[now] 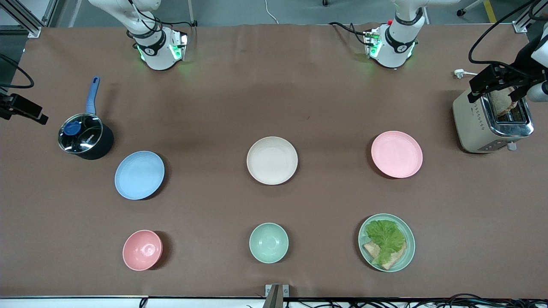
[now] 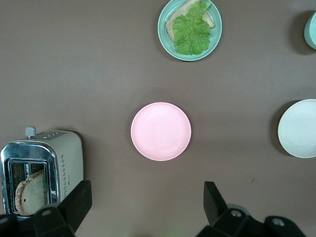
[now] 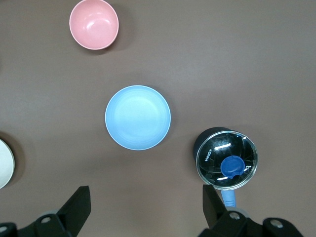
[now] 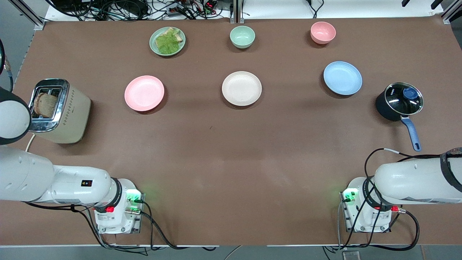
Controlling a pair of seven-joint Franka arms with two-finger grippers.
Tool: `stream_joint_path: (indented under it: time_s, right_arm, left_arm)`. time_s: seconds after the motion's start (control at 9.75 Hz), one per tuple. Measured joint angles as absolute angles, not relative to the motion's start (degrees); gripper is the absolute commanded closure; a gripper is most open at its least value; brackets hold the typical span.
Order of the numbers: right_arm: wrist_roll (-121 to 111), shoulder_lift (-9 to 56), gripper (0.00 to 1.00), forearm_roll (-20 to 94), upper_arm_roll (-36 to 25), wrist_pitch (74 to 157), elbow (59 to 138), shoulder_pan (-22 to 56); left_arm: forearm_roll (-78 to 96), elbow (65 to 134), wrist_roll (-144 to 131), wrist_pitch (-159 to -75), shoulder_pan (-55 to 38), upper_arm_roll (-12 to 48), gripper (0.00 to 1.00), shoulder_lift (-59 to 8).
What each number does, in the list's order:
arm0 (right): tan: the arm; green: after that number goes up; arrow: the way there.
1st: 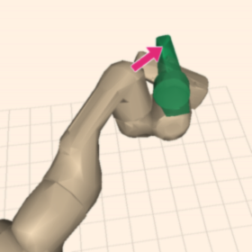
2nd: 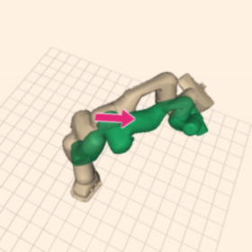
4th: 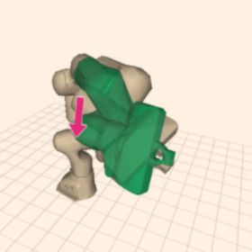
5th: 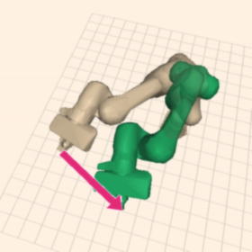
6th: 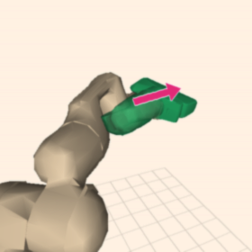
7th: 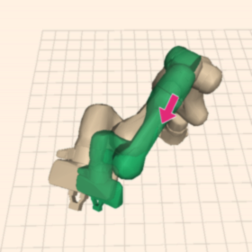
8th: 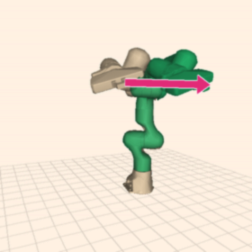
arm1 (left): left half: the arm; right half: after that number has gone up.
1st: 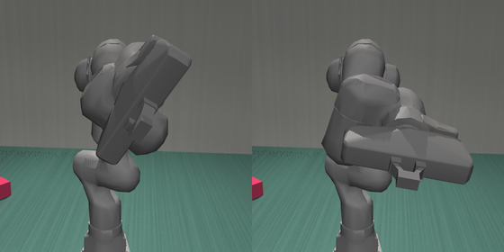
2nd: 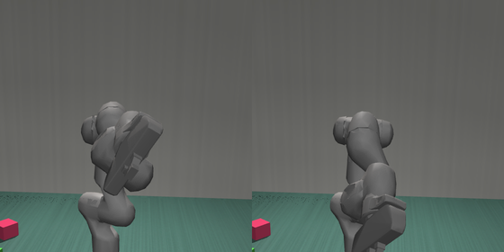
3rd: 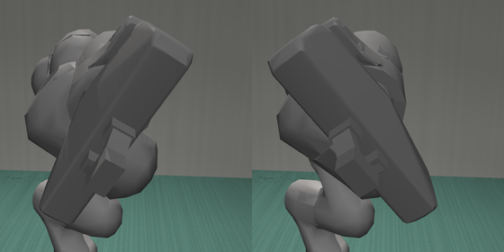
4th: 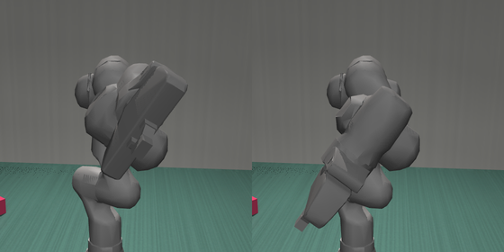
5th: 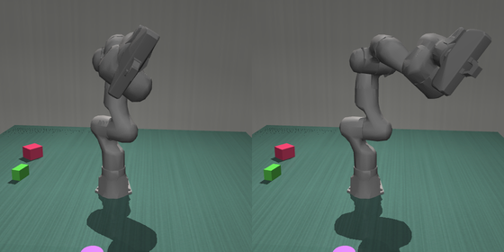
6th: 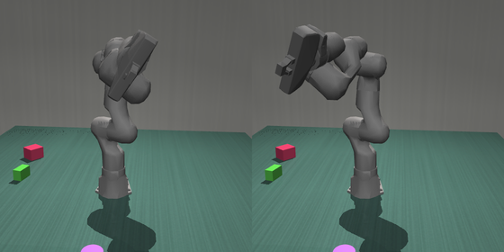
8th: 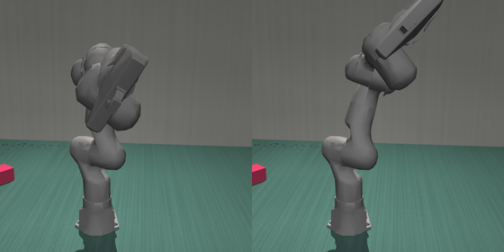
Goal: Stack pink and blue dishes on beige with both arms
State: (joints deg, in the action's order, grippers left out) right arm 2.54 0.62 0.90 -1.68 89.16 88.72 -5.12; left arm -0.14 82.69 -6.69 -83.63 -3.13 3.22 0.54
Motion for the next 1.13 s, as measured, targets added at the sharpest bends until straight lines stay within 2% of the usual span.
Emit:
stream_joint_path:
  time_s: [0.62,0.82,1.13]
  right_arm:
    - [2.54,0.61,0.00,0.93,-1.44,90.18,89.85,-5.10]
    - [2.54,0.33,0.00,0.93,-1.20,94.54,95.10,-5.06]
    - [2.52,0.56,0.00,0.93,-1.27,106.86,105.82,-5.12]
  left_arm:
    - [-0.14,83.70,-6.44,-84.63,-3.43,2.94,0.00,-0.80]
    - [1.26,89.54,-3.11,-91.55,-3.37,0.51,0.00,-1.57]
    - [6.82,104.58,4.11,-106.82,-2.87,-2.77,0.00,-3.72]
